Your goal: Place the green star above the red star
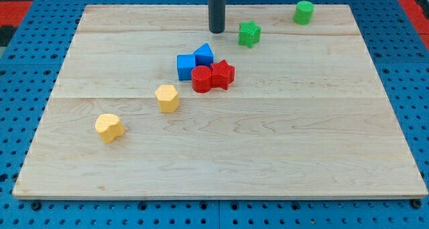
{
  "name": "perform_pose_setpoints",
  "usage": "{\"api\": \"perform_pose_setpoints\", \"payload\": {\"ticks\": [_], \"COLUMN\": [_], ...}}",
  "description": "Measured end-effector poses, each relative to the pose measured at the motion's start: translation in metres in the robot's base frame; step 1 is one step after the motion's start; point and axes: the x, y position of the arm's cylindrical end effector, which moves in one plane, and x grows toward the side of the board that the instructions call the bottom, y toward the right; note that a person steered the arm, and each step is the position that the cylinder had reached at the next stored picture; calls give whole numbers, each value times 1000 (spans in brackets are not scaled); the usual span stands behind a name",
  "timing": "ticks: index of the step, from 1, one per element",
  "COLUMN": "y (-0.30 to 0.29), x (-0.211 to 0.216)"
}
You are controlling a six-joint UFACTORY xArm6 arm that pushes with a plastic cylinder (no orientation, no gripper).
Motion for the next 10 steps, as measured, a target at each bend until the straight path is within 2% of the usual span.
{"api": "perform_pose_setpoints", "payload": {"ticks": [1,2,3,5,6,7,8,10], "y": [23,73,82,89,90,118,110,20], "x": [-21,23,39,37,4,27,61,77]}}
